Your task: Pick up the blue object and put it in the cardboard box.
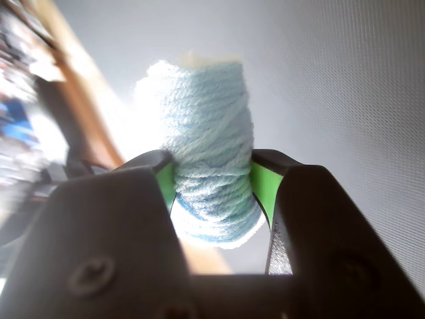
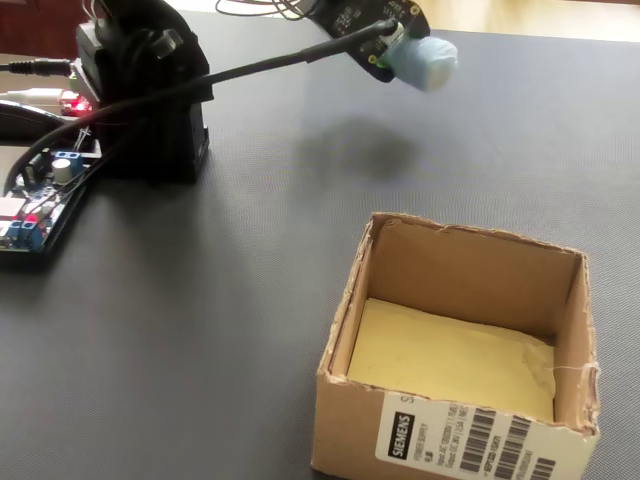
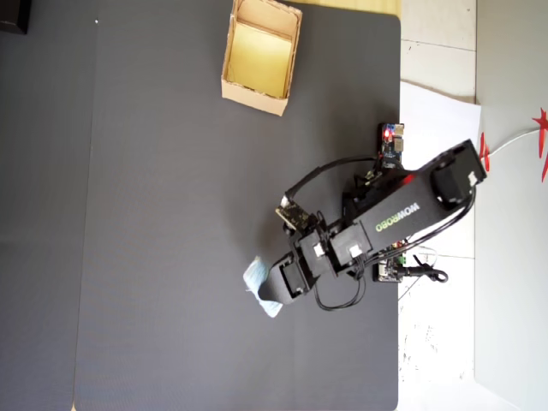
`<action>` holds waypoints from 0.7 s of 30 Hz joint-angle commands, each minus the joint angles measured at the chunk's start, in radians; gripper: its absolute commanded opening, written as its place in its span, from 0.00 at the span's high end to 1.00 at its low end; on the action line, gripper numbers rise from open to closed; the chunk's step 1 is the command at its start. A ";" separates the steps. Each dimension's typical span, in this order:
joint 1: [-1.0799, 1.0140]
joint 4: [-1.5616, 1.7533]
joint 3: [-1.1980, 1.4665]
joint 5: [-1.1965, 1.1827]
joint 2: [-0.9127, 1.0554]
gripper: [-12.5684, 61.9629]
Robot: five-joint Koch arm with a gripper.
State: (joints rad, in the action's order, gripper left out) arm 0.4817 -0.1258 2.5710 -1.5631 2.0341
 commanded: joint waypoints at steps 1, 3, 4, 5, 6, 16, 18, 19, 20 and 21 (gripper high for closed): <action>-0.057 0.081 -0.023 0.018 0.066 0.80; -0.098 0.087 -0.015 0.023 0.094 0.80; -0.130 0.104 -0.008 0.023 0.112 0.80; -0.155 0.109 -0.005 0.023 0.121 0.80; -0.187 0.123 0.005 0.021 0.140 0.80; -0.471 0.147 0.008 0.046 0.229 0.80; -0.538 0.173 0.005 0.044 0.229 0.80; -0.566 0.179 0.000 0.044 0.227 0.80; -0.609 0.184 -0.005 0.044 0.225 0.80; -0.635 0.189 -0.008 0.044 0.224 0.80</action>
State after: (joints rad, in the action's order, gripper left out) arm -0.1933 -0.0353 2.6093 -1.5140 2.2411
